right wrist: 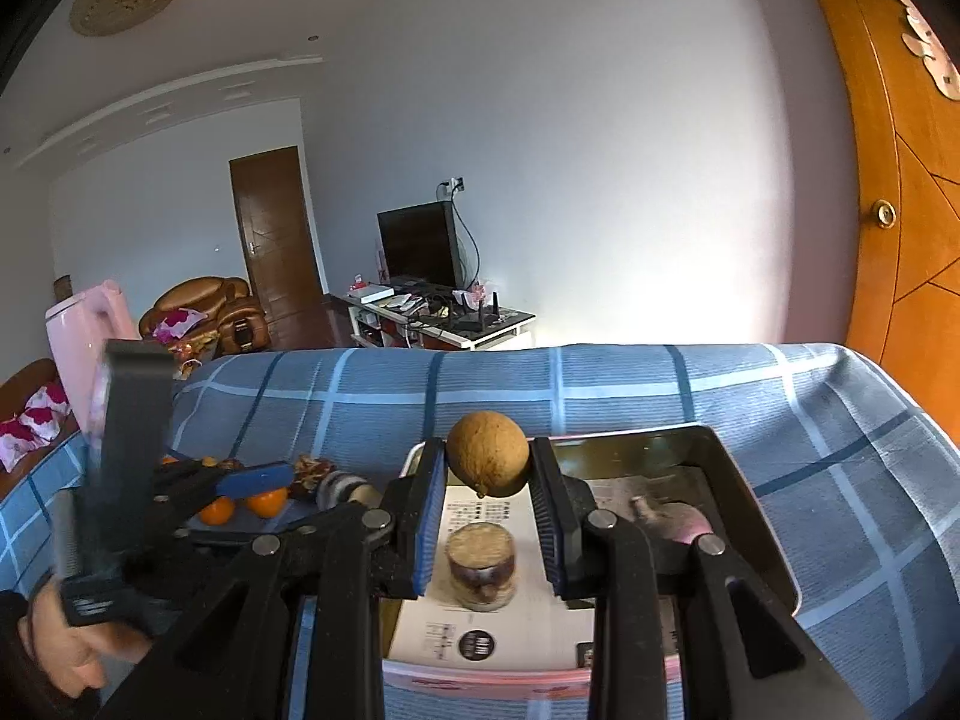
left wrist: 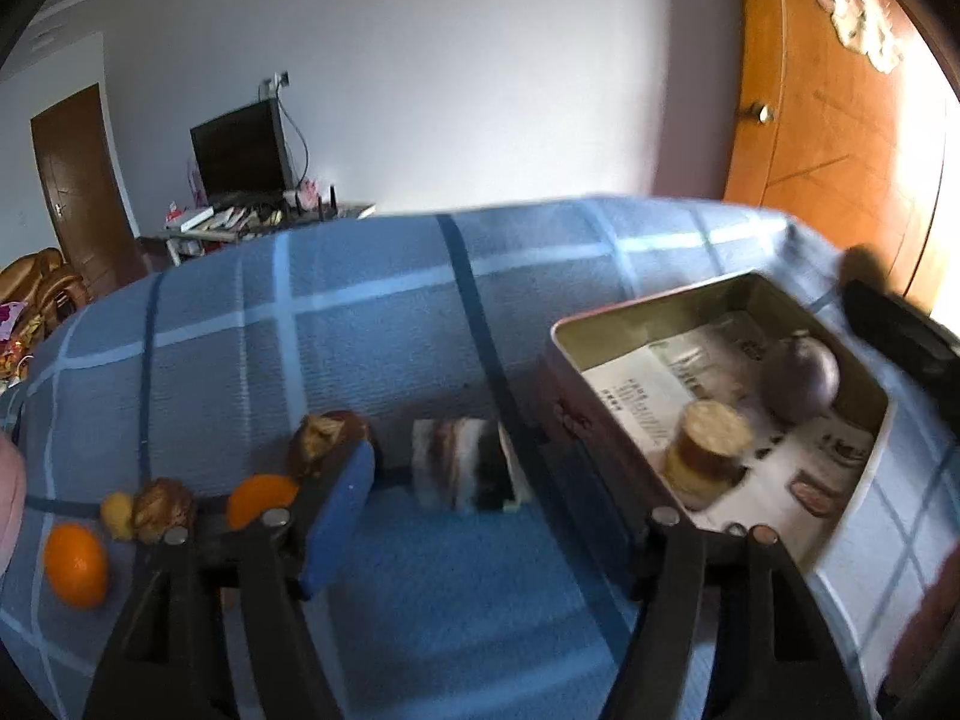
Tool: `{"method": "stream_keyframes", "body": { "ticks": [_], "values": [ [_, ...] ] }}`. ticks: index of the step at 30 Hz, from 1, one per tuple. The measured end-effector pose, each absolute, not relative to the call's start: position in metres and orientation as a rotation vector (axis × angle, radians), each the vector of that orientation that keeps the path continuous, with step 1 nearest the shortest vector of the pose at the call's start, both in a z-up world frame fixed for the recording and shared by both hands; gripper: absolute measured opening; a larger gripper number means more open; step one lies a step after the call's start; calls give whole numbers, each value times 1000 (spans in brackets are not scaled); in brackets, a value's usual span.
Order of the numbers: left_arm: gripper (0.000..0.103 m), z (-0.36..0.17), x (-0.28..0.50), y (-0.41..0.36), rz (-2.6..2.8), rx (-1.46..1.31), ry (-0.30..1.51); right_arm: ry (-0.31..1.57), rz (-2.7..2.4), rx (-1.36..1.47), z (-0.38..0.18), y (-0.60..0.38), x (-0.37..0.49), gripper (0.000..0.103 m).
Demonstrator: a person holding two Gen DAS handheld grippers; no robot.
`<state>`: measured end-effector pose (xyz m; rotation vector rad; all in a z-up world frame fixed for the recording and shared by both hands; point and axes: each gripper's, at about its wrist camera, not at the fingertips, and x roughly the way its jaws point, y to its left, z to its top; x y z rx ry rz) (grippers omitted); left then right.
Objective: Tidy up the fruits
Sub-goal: 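Carry the yellow fruit with the right tool while the left tool carries the slice toward the tin, then lower the slice and yellow fruit into the tin and open both tools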
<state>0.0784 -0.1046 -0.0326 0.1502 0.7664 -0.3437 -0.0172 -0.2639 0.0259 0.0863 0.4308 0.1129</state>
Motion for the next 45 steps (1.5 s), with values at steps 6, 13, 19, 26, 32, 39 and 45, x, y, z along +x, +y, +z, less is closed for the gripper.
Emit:
{"method": "stream_keyframes", "body": {
  "ticks": [6, 13, 19, 26, 32, 39, 45],
  "values": [
    [58, -38, 100, -105, -389, 46, 836, 426, 103, 102, 30, -280, -14, 30],
    [55, -41, 96, -78, -443, -14, 863, 428, 100, 159, 34, -301, -10, 29],
    [47, -48, 103, -105, -412, 103, 900, 439, 98, 159, 33, -300, -9, 29],
    [46, -38, 100, -86, -365, 9, 834, 431, 62, 181, 33, -312, -8, 29],
    [46, -5, 75, -78, -345, -37, 605, 398, 13, 152, 39, -320, -9, 29],
    [46, 17, 62, -124, -475, 0, 524, 384, -18, 162, 40, -342, -2, 29],
    [46, 2, 68, -177, -519, 72, 609, 455, -6, 208, 25, -363, 19, 30]
  ]
}}
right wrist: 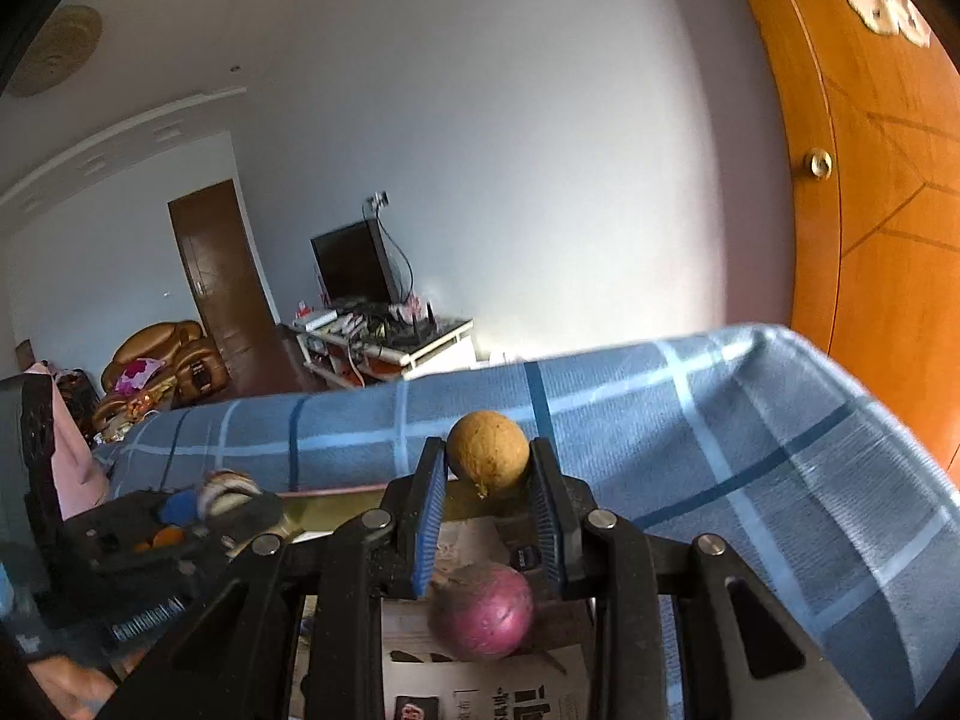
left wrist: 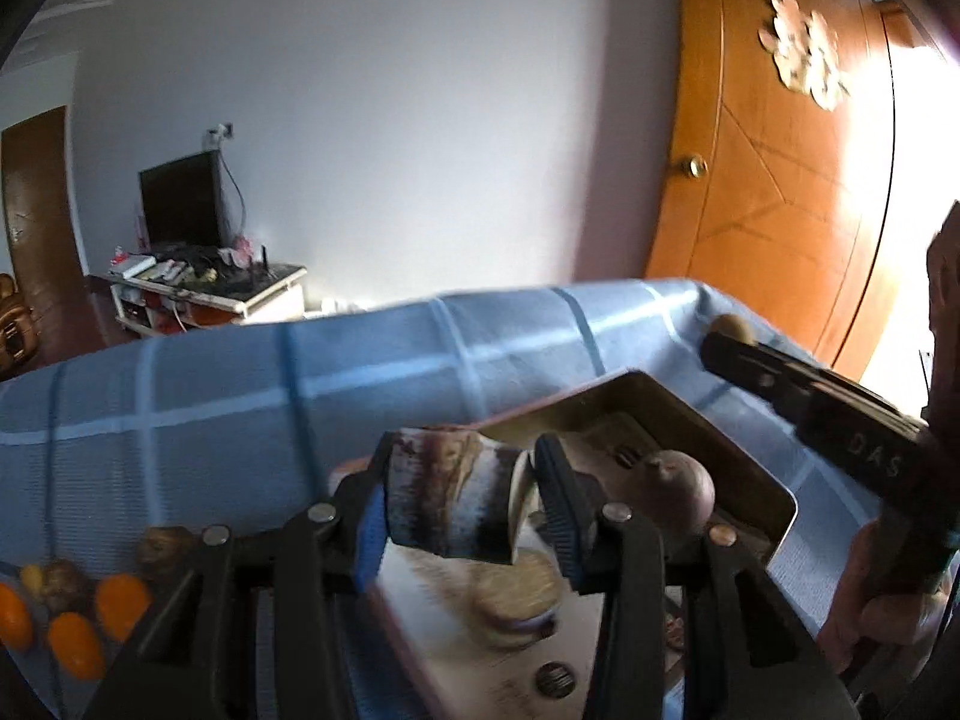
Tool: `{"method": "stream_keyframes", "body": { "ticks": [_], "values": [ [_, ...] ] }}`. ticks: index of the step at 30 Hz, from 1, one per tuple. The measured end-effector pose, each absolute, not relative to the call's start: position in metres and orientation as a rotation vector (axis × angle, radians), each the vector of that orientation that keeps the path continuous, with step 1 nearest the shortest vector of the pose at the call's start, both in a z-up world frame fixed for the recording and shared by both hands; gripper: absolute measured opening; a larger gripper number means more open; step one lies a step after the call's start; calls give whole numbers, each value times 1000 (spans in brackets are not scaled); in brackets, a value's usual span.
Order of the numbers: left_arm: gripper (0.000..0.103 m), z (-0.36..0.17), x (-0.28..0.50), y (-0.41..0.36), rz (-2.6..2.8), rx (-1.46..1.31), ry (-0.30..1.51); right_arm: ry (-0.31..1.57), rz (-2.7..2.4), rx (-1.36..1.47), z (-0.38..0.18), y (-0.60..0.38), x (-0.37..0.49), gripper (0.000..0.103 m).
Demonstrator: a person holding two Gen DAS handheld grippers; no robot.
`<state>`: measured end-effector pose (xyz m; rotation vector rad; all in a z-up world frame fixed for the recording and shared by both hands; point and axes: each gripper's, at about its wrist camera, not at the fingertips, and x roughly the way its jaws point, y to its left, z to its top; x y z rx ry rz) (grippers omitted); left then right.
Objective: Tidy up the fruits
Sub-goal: 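Lower the slice and yellow fruit into the tin and open both tools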
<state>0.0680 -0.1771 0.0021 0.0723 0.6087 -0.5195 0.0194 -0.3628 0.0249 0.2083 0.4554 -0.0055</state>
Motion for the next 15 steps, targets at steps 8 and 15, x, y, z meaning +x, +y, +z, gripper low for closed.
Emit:
{"method": "stream_keyframes", "body": {
  "ticks": [8, 15],
  "values": [
    [46, -11, 76, -209, -508, 141, 692, 588, 37, 213, 0, -359, 51, 30],
    [47, -13, 78, -213, -481, 160, 719, 641, 60, 211, -11, -354, 59, 30]
  ]
}}
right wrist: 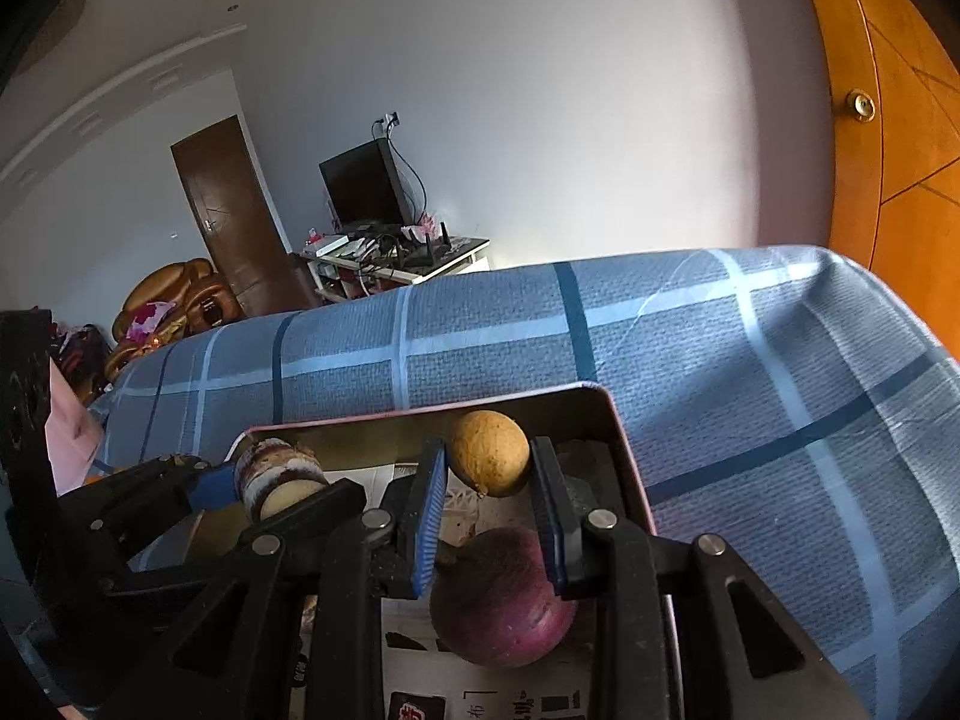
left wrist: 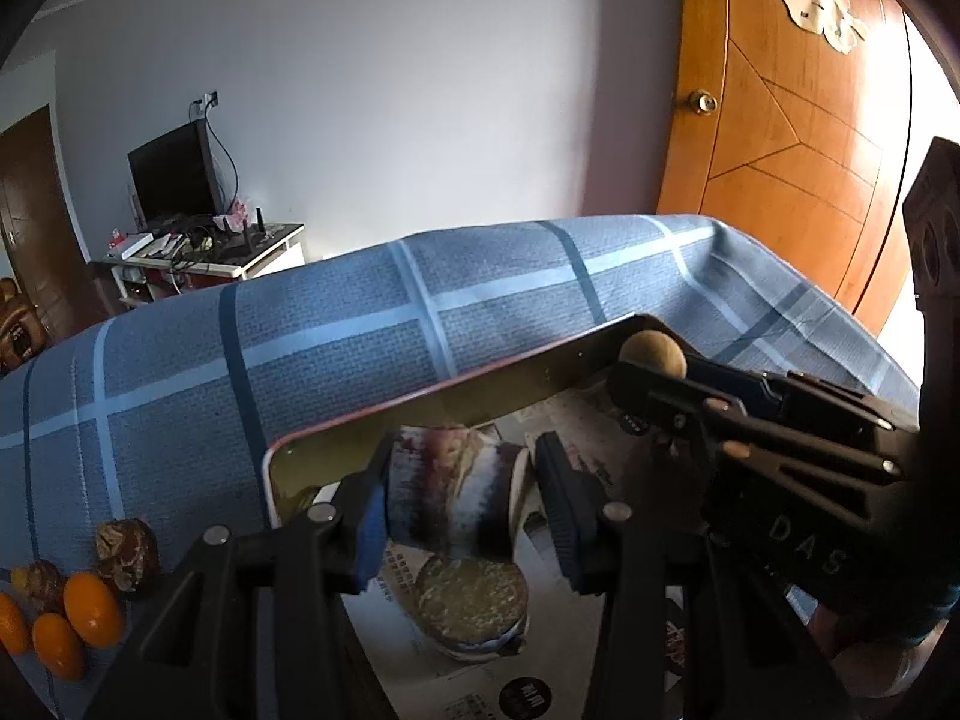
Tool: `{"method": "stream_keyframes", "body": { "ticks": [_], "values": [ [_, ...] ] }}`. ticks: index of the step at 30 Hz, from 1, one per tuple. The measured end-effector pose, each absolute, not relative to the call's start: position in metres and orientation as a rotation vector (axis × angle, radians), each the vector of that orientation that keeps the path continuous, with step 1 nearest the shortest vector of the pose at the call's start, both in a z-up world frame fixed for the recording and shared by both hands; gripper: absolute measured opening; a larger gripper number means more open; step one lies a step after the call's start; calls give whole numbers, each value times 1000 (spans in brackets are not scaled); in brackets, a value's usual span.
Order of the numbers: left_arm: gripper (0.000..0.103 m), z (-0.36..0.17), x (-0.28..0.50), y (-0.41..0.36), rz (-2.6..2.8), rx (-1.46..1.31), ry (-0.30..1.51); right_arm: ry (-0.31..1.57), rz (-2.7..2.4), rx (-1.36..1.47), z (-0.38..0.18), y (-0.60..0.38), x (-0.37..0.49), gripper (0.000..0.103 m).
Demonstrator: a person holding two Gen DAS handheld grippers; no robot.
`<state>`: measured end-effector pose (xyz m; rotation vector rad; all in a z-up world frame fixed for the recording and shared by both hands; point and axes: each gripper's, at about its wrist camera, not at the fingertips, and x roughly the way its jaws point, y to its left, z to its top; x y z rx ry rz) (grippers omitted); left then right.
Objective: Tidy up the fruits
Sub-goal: 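Lower the slice and yellow fruit into the tin and open both tools, then lift both tools away from the tin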
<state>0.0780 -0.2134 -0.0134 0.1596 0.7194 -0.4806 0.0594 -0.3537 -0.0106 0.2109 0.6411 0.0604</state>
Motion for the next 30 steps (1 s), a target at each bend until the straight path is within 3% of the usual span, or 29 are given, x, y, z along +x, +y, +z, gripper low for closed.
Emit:
{"method": "stream_keyframes", "body": {
  "ticks": [4, 5, 8, 11, 13, 18, 30],
  "values": [
    [50, -14, 79, -213, -467, 162, 729, 646, 73, 221, -12, -352, 60, 30],
    [54, -14, 79, -213, -459, 162, 728, 643, 74, 222, -12, -352, 60, 30],
    [80, -10, 76, -212, -440, 162, 704, 643, 85, 250, -12, -355, 60, 36],
    [103, -2, 69, -207, -430, 143, 647, 616, 99, 295, -9, -360, 56, 55],
    [103, 7, 62, -204, -414, 134, 589, 578, 104, 311, -2, -362, 49, 67],
    [103, 29, 44, -192, -378, 143, 462, 451, 80, 348, 15, -369, 30, 77],
    [103, 28, 22, -129, -160, 136, 360, 289, -70, 241, 28, -361, -1, 78]
  ]
}}
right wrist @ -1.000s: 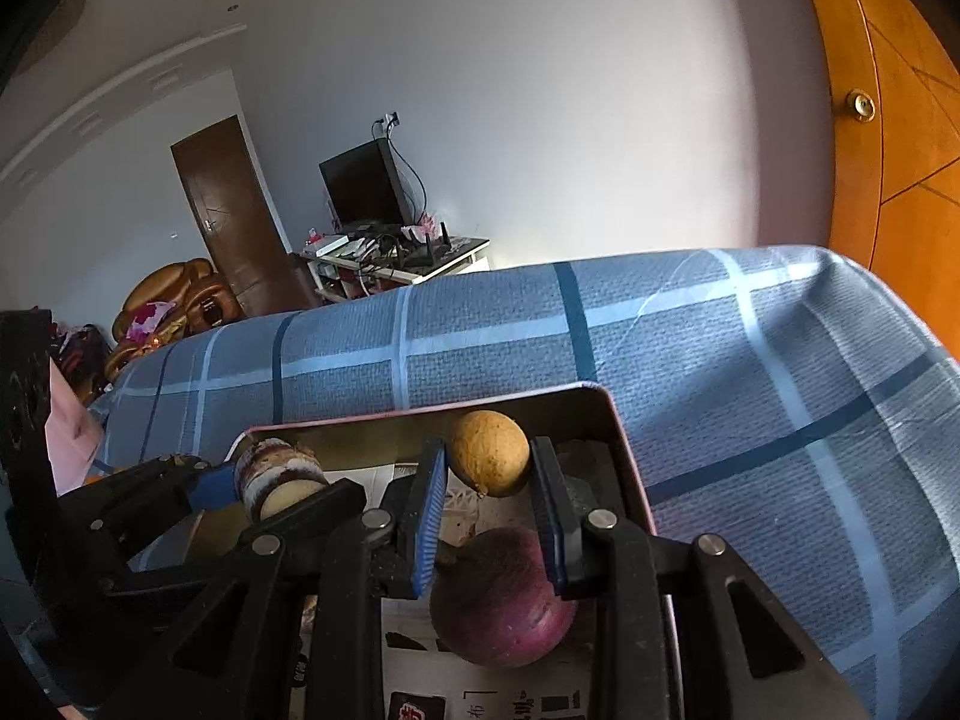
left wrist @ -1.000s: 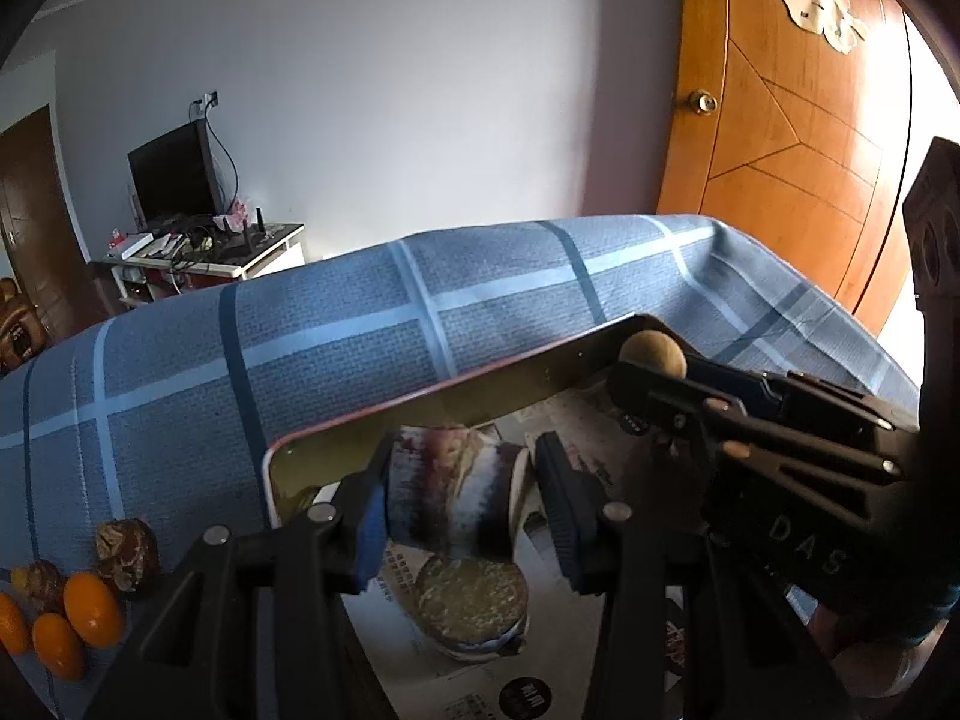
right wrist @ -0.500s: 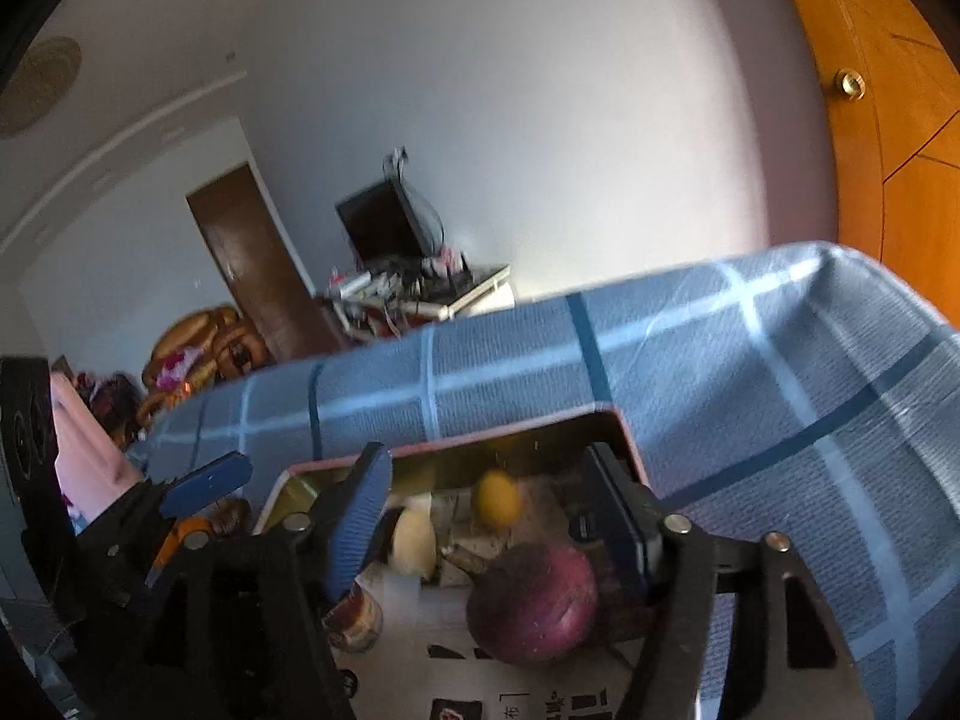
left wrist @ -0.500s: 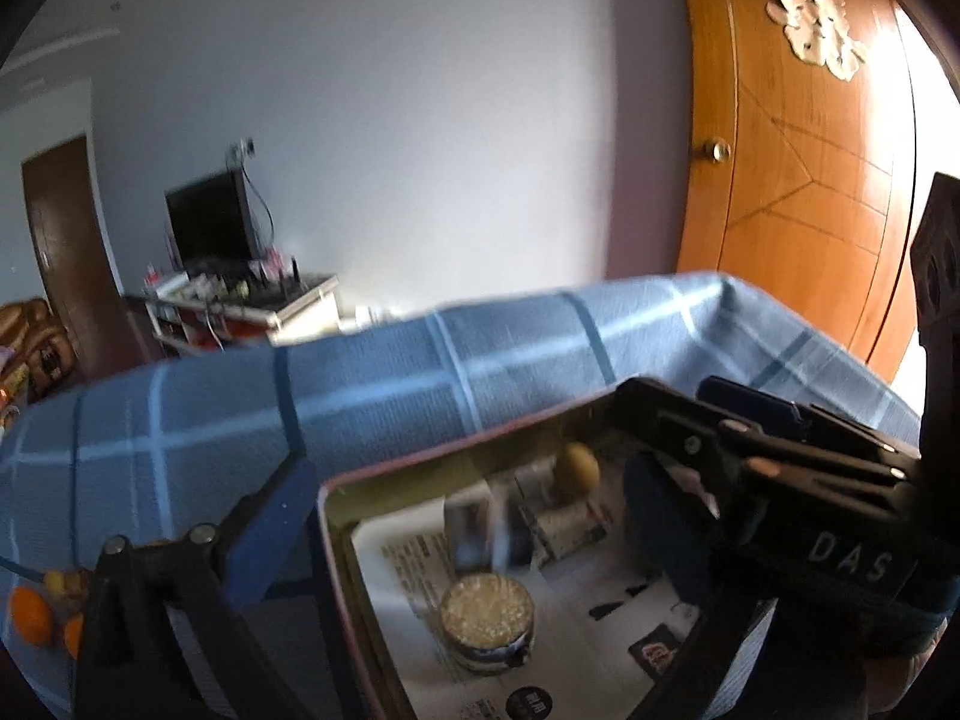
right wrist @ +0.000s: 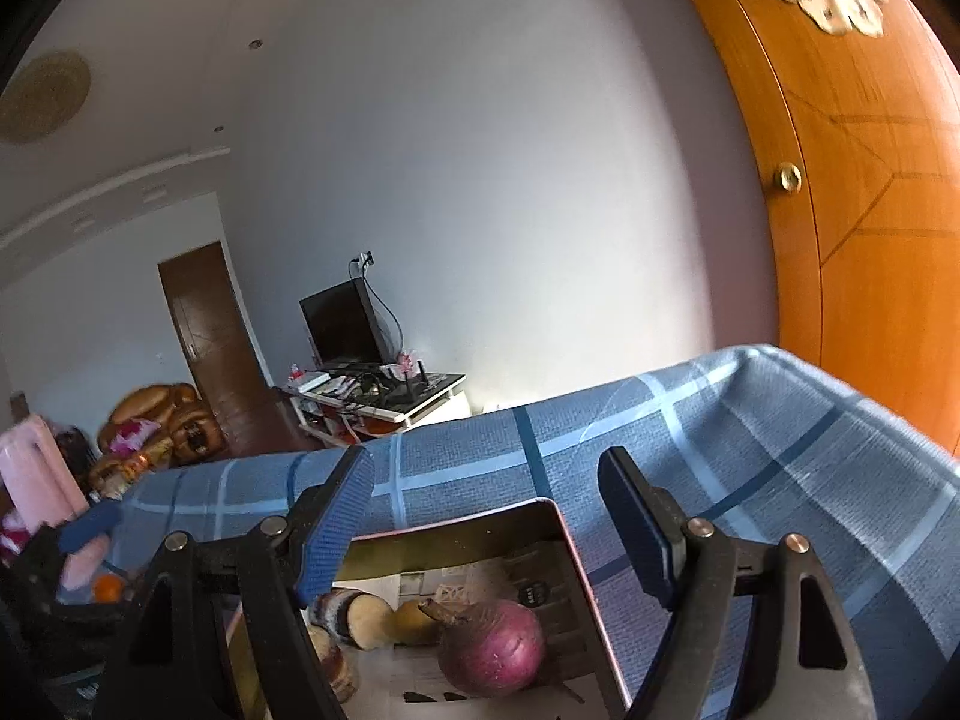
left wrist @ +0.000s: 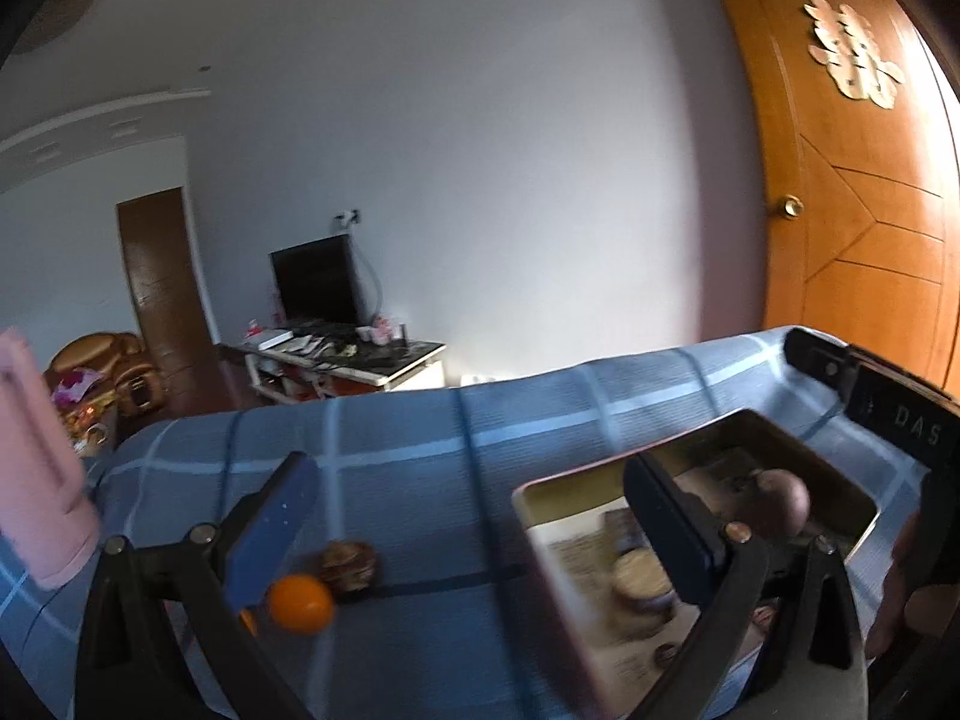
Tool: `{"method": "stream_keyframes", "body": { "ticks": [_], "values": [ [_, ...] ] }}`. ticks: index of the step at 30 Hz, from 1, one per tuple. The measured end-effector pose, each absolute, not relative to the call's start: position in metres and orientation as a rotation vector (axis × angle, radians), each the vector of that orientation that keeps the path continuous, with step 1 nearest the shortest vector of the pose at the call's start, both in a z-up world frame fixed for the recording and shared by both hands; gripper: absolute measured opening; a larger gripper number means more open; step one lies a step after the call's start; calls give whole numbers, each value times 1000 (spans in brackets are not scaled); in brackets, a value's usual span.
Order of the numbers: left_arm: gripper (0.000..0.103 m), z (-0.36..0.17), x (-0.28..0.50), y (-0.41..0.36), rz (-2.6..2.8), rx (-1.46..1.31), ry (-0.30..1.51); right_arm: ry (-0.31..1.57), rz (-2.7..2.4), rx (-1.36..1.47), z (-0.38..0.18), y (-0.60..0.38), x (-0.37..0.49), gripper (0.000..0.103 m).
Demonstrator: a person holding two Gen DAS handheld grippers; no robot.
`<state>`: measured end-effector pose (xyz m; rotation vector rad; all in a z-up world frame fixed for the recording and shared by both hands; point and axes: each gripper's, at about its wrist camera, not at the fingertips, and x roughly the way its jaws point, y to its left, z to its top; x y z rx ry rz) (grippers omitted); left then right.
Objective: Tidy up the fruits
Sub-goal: 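Lift both tools away from the tin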
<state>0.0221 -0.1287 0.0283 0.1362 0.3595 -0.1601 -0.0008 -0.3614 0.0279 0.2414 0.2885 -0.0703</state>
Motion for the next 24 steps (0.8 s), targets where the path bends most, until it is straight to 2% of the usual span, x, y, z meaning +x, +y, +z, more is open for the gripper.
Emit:
{"method": "stream_keyframes", "body": {
  "ticks": [8, 24],
  "values": [
    [103, 22, 11, -88, -78, 109, 340, 208, -131, 154, 29, -344, -19, 78],
    [103, 10, 0, -60, -127, 74, 414, 226, -200, 212, 26, -317, -51, 78]
  ]
}}
